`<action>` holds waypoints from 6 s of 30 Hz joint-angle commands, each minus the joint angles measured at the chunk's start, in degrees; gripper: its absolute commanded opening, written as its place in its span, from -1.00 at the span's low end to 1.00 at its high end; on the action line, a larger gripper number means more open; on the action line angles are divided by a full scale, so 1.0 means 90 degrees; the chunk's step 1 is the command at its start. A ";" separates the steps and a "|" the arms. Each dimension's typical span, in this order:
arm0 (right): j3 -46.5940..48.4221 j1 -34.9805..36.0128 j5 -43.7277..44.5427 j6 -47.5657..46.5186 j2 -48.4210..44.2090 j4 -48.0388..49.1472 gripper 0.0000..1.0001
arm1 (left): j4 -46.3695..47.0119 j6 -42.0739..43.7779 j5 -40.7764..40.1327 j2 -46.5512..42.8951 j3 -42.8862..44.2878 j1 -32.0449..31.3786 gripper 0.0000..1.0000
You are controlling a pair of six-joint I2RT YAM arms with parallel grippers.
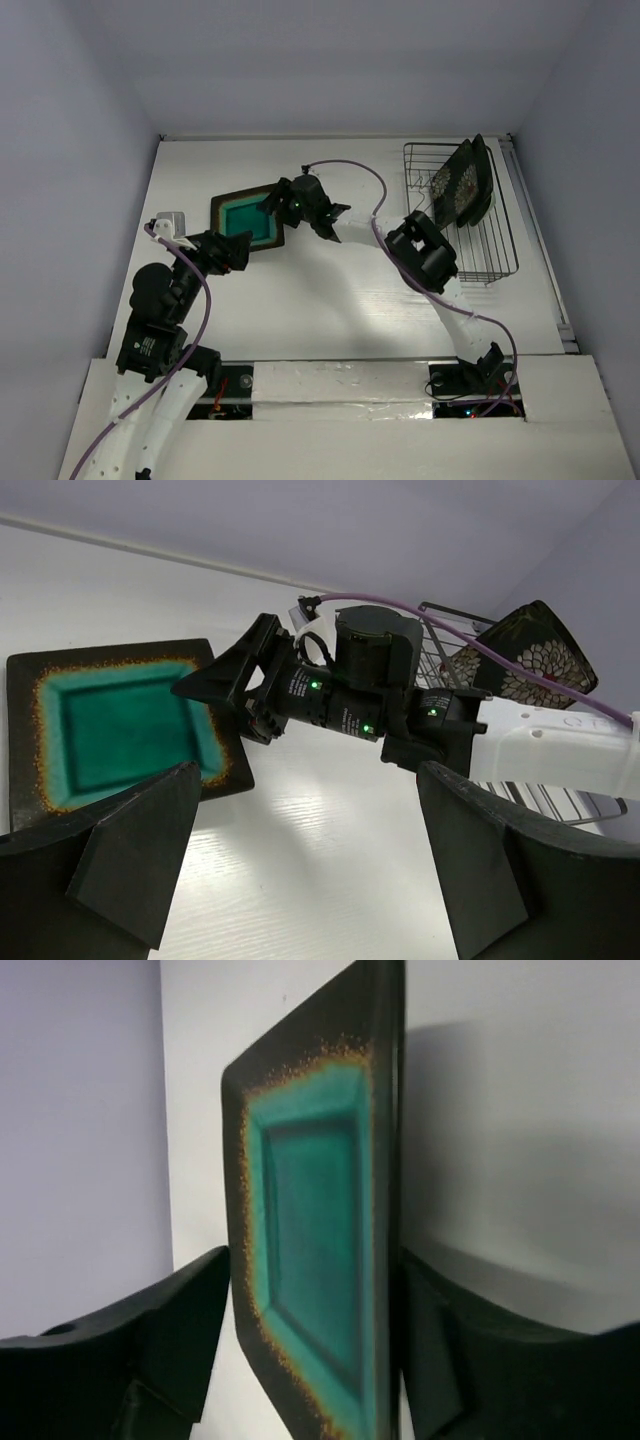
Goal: Unload the plates from the dish rack
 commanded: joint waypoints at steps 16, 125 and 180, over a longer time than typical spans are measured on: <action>-0.0207 -0.0082 0.1376 -0.2392 -0.1649 -0.1693 0.99 | 0.0230 0.0005 0.0124 0.0029 -0.0055 -0.0033 0.75; -0.1292 -0.0083 0.0117 0.0505 -0.0996 0.2946 -0.98 | 0.0425 0.0103 0.0632 0.0283 -0.0103 0.0329 -0.25; -0.2619 -0.2840 0.3720 -0.5021 -0.6384 -0.3986 -1.00 | 0.0308 0.0093 0.0768 0.0273 -0.0045 0.0211 -0.20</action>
